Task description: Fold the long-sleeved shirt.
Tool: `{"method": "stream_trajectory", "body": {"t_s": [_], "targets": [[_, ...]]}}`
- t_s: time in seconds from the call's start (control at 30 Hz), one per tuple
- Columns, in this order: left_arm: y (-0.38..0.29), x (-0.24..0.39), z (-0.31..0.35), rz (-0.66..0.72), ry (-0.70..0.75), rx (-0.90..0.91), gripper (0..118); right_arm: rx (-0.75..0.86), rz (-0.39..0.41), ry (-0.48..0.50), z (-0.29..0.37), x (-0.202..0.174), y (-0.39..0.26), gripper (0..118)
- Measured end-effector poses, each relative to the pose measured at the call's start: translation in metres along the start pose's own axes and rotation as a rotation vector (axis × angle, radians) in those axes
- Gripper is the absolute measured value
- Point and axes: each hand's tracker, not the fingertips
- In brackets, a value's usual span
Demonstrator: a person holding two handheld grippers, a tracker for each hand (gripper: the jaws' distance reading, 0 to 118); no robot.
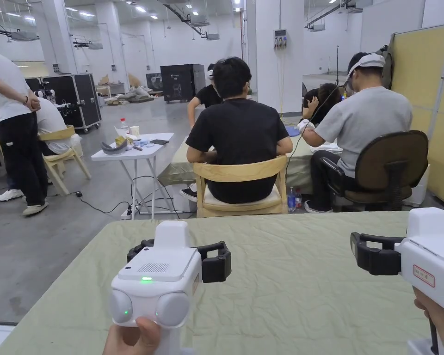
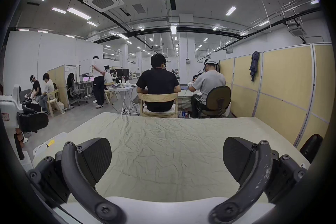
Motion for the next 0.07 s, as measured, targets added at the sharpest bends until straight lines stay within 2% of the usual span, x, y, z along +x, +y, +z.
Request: {"method": "stream_trajectory", "body": {"t_s": [0.07], "targets": [[0.0013,-0.0046,0.0020,0.044,-0.009,0.033,118,0.003,-0.004,-0.002,0.0018,0.0016,-0.0006,118]]}}
